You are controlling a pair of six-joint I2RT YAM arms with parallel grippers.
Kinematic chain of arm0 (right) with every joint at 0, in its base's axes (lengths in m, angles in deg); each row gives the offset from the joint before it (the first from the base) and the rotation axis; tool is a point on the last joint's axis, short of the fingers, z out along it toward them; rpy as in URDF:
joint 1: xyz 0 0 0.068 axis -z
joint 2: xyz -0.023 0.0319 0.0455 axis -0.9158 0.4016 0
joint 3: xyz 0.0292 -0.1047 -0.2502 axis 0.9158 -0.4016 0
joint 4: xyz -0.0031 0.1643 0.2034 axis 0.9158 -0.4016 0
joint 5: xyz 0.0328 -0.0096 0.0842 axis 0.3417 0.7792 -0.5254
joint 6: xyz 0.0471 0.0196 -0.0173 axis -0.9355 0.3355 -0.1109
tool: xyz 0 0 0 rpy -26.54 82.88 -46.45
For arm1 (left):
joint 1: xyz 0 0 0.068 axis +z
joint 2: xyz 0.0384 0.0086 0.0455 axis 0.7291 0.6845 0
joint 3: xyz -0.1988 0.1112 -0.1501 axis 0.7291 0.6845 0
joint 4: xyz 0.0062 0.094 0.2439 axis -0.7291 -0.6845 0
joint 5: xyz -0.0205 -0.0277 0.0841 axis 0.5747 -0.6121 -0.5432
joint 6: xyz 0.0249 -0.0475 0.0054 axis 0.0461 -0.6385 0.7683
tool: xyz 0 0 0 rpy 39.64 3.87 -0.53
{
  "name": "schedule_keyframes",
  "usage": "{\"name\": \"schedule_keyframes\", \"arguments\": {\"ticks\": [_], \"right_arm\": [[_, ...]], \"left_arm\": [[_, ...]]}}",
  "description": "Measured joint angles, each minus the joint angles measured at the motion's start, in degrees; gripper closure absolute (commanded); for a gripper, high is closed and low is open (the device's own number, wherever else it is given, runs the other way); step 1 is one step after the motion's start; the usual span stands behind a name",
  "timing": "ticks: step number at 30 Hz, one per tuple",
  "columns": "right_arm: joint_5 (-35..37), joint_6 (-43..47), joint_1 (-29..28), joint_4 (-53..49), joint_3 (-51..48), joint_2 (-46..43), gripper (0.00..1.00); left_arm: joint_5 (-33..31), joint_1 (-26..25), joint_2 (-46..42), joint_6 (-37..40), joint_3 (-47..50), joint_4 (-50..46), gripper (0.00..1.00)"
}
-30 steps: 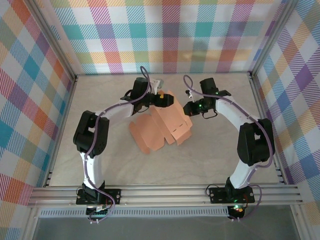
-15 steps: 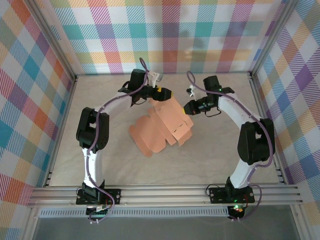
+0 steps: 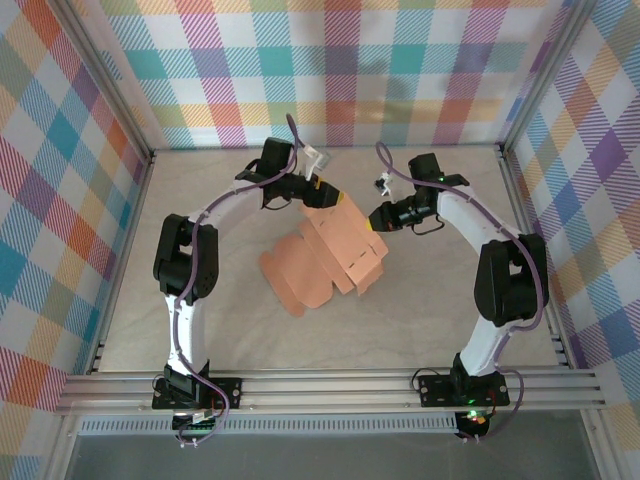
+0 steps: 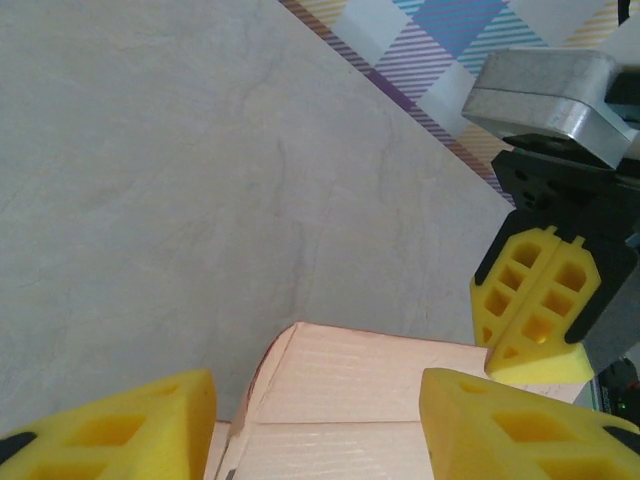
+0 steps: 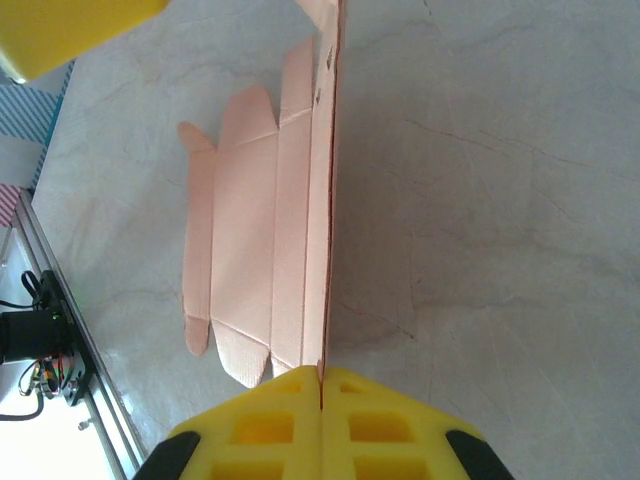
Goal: Fold the paper box
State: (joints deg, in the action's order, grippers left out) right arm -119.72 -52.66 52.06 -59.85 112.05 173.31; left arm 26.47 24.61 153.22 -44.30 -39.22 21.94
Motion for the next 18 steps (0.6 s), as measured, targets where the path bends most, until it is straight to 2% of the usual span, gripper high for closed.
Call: {"name": "schedule_keyframes", "arguments": {"ticks": [4,7,18], "right_arm": [[0.0,-0.2,0.0,0.0,0.4,0.2,1.0],[0.0,-0.4,0.0,0.0,0.7,0.5,1.0],[1.2,-1.8,0.0,-0.2,2.5,2.1,1.0]], "left_arm": [[0.0,0.0,-0.1,0.9,0.8,0.2,0.52],[-1.3,-0.3,-0.8,1.0,3.4,0.6,0.6],[-14.9,-4.9,-9.3,-0.2,15.5,8.8,0.55]]}}
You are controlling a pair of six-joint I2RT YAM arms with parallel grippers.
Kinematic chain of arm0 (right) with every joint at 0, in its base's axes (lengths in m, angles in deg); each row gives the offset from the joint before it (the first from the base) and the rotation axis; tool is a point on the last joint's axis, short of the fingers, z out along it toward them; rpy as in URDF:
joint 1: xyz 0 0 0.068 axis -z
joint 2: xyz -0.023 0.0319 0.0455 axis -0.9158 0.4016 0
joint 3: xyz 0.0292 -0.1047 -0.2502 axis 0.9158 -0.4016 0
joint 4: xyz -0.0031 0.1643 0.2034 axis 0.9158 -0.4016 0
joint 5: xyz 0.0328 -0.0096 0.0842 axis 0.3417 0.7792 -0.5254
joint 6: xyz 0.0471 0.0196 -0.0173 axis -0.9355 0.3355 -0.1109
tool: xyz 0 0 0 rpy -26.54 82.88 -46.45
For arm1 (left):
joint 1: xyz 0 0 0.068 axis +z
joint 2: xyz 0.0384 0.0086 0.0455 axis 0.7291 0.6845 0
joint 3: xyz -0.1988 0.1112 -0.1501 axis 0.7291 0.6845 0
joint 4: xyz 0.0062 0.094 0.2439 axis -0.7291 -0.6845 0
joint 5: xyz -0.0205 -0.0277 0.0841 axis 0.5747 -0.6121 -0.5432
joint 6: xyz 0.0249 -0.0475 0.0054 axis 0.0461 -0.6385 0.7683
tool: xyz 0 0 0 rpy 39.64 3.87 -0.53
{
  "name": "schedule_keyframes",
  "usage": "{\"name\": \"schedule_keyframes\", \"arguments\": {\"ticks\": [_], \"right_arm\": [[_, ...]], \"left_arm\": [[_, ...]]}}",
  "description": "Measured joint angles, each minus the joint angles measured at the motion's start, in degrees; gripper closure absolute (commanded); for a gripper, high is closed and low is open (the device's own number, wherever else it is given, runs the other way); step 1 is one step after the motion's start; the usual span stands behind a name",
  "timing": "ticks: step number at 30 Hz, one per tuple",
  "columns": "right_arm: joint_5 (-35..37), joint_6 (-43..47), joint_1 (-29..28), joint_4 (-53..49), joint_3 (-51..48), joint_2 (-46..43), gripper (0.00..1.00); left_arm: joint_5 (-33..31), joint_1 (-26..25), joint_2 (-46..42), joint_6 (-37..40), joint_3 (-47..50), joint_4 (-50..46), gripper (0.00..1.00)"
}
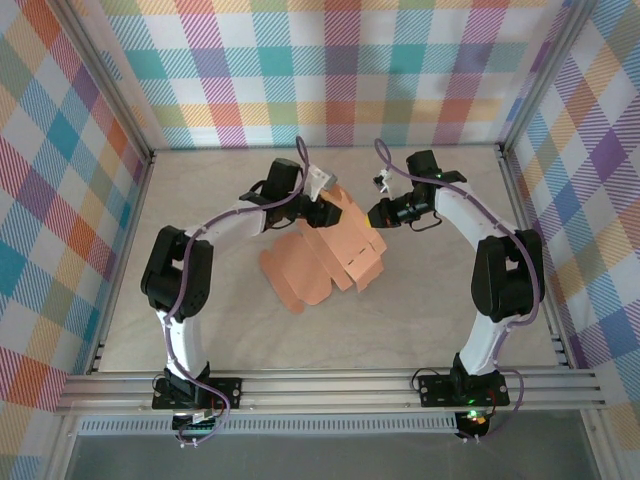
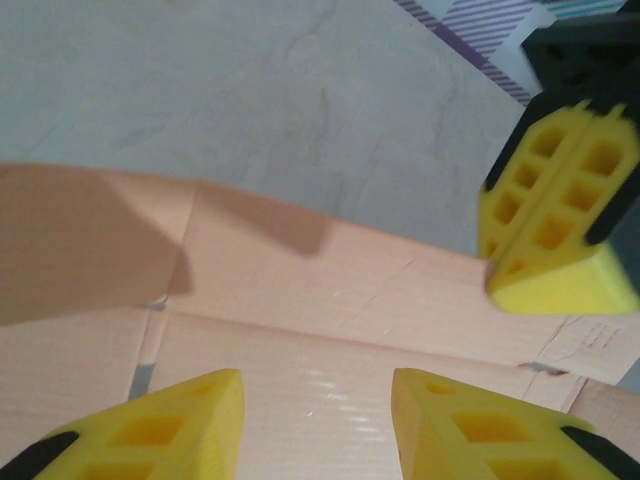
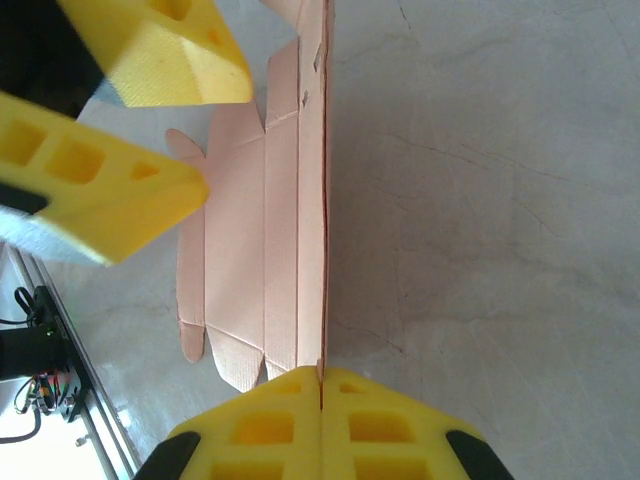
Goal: Fold the paper box
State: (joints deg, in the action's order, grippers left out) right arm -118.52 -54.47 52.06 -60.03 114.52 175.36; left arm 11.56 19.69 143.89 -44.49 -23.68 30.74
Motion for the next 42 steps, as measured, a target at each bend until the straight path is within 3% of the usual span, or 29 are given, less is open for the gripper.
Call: {"name": "schedule_keyframes", "arguments": {"ticks": [3,11,15,18,21,25,42], "right_arm": [[0.0,-0.1,0.0,0.0,0.0,0.0,1.0],[0.0,-0.1,0.0,0.0,0.0,0.0,1.0],[-0.3,0.1,0.0,0.0,0.0,0.0,1.0],[-0.6,0.1,0.0,-0.2,0.0,0.0,1.0],[-0.7,0.1,0.0,-0.6,0.0,0.0,1.0],[-1.2,0.1,0.0,-1.0,0.0,0.0,1.0],[-1.1,-0.2,0.1,-1.7,0.0,0.0,1.0]], "left_arm": [[-2.0,-0.5,-0.7,-0.9,0.0,2.3,0.51],[-4.4,3.2,-1.6,-5.0,1.9,6.5,0.25],[-2.4,4.9,-0.1,-7.1,-1.4,5.9,0.23],[-0.1,5.4,3.0,-8.4,-6.7,5.2,0.27],[2.6,5.3,5.9,-9.5,-11.1,4.3,0.4],[5.6,5.2,8.7,-9.6,-13.8,2.6,0.43],[9.0,3.9,10.4,-7.3,-14.7,-3.4,0.66]]}}
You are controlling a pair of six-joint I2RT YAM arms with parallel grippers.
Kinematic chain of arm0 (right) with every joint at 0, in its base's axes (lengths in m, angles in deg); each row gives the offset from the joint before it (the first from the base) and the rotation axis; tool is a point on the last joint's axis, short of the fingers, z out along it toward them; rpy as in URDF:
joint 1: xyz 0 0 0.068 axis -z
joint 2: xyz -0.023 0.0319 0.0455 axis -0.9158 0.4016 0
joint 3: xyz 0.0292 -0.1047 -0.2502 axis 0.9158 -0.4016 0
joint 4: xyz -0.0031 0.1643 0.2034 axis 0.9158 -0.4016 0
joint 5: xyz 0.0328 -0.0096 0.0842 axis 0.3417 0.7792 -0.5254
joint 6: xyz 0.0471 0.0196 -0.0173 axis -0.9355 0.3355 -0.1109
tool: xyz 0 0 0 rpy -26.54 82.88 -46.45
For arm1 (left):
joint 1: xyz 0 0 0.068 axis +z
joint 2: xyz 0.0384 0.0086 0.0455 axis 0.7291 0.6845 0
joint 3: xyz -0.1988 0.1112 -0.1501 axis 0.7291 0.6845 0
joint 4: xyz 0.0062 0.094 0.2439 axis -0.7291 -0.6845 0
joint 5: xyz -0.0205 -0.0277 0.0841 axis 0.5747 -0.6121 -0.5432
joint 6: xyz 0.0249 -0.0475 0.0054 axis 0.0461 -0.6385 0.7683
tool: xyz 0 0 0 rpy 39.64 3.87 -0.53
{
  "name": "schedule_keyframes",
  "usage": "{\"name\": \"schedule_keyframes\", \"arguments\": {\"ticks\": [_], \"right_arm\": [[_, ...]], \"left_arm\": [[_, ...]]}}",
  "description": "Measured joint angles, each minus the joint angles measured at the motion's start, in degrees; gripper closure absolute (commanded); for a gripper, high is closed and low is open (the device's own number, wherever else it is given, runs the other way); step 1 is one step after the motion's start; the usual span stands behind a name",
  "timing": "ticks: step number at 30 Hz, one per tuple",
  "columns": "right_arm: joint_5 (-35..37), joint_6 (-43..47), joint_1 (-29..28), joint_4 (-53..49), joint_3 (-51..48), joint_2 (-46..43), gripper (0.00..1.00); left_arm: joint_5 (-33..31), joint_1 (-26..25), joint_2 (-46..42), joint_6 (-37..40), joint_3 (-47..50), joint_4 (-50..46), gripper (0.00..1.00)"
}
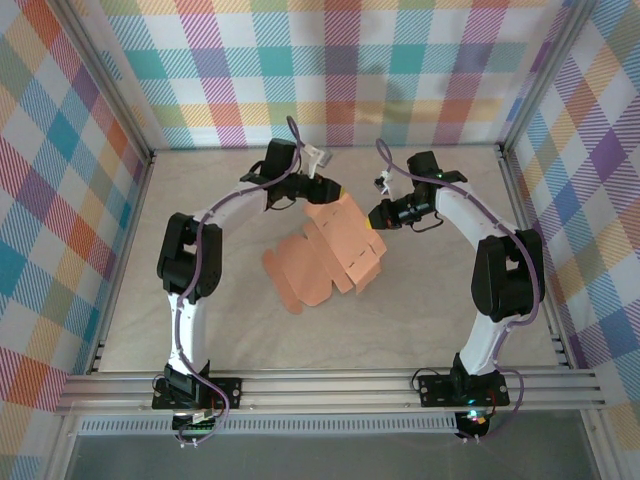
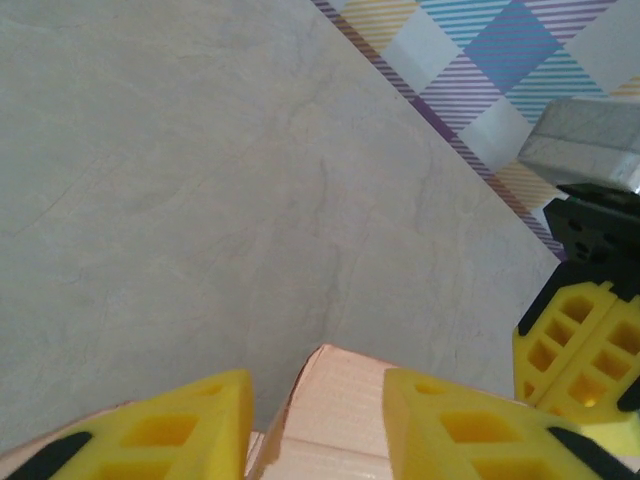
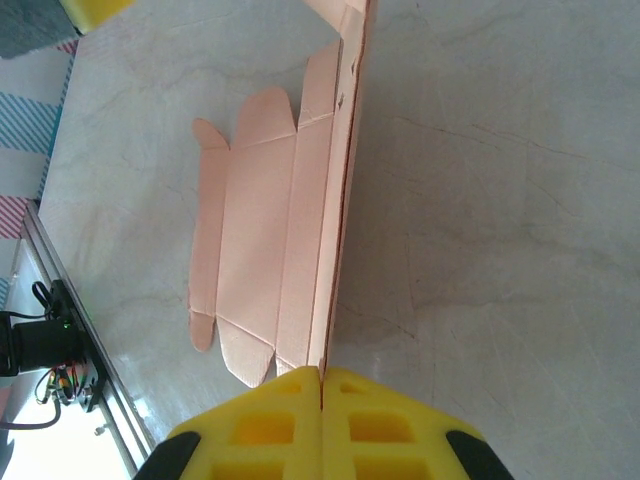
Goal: Fold the paper box
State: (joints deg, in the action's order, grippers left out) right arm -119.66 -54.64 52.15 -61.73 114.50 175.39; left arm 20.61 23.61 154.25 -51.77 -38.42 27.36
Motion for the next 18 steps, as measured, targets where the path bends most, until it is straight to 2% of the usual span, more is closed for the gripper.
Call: {"name": "schedule_keyframes", "arguments": {"ticks": [6,9,15,18], "right_arm": [[0.0,0.0,0.0,0.2,0.0,0.0,1.0],[0.0,0.0,0.0,0.2,0.0,0.0,1.0],[-0.2,0.0,0.0,0.3,0.0,0.0,1.0],[-0.2,0.0,0.0,0.2,0.0,0.0,1.0]], "left_arm": [[-1.3,-0.1,-1.0,1.4,2.9,0.0,0.69],[-2.4,-0.2,-1.9,2.5,4.6,0.0,0.81],[-4.1,-0.6,-3.8,3.9,5.5,-0.2,0.79],[-4.8,-0.7,-4.5,4.5,5.5,-0.3,0.82]]}}
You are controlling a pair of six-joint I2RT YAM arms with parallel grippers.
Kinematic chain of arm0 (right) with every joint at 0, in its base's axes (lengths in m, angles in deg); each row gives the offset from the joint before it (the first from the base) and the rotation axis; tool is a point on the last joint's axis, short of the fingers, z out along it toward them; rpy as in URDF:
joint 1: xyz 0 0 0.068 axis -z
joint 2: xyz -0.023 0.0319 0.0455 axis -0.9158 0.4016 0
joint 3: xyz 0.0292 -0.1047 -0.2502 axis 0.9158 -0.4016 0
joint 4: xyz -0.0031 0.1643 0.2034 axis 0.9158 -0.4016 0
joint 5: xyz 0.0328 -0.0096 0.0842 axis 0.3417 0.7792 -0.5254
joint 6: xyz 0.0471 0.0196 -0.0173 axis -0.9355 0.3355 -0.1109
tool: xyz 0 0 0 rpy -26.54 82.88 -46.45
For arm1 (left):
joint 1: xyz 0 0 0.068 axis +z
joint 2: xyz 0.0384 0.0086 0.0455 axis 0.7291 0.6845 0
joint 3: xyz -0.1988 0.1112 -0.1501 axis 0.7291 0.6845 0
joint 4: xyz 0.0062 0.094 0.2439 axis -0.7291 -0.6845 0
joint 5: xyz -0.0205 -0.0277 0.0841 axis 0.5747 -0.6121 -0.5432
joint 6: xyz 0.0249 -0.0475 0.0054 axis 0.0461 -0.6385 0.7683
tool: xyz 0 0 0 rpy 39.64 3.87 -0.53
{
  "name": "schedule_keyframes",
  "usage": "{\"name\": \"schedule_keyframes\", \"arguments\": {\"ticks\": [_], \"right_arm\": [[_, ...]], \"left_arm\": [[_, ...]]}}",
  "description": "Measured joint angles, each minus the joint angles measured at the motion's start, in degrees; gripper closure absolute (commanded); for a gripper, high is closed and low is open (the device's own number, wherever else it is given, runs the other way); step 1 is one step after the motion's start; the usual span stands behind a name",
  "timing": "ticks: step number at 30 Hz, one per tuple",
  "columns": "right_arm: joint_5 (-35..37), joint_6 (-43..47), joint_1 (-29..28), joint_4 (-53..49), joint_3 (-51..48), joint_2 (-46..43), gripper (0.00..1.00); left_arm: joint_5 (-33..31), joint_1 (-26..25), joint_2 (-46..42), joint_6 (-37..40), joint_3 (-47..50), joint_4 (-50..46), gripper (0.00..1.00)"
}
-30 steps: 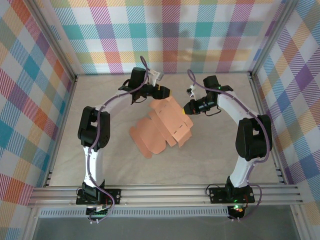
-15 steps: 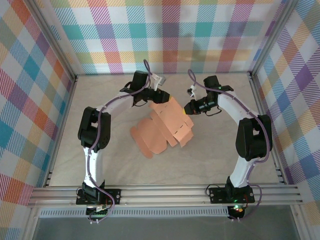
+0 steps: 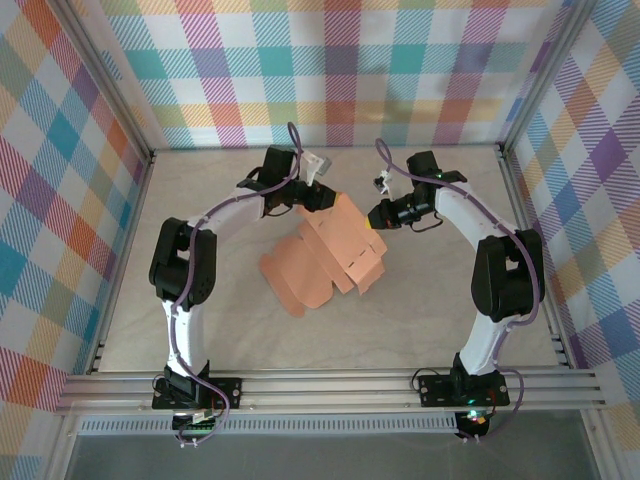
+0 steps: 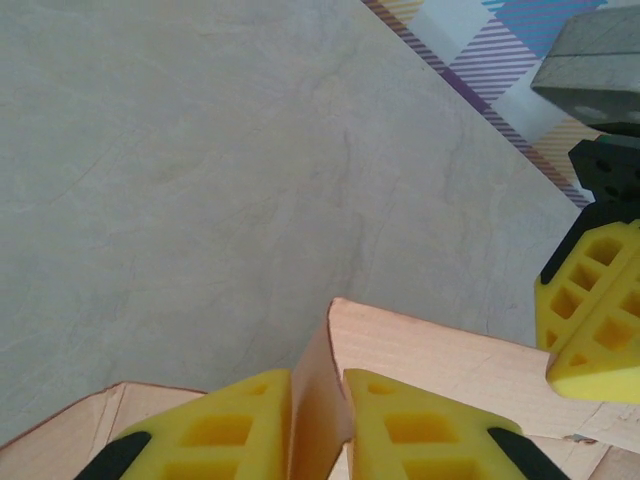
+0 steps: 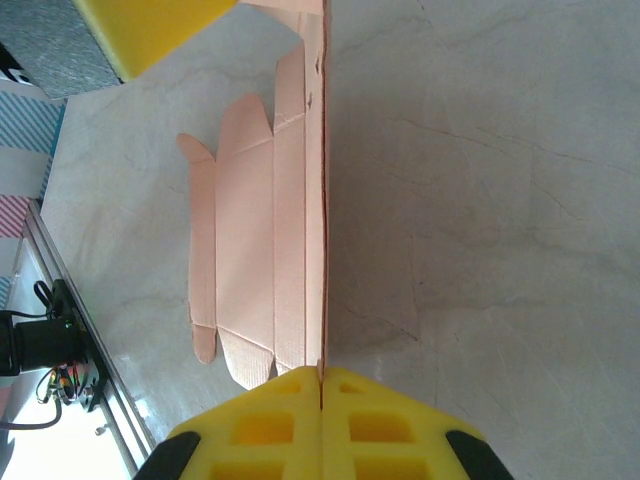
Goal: Fold the paper box
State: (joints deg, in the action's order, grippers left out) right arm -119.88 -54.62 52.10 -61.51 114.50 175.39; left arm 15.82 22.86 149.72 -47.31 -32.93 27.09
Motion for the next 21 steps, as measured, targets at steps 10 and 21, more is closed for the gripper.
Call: {"name": "schedule_keyframes", "arguments": {"ticks": [10,21], "right_arm": [[-0.2,0.0,0.0,-1.1,0.0,0.0,1.0],[-0.2,-3.3,0.0,-1.9,0.0,0.1,1.0]], "left_arm": [[-2.3,-0.6,-0.6,5.1,0.2,-1.7,1.0],[-12.9,-4.1,-6.5,7.3,8.7,3.7,1.0]]}}
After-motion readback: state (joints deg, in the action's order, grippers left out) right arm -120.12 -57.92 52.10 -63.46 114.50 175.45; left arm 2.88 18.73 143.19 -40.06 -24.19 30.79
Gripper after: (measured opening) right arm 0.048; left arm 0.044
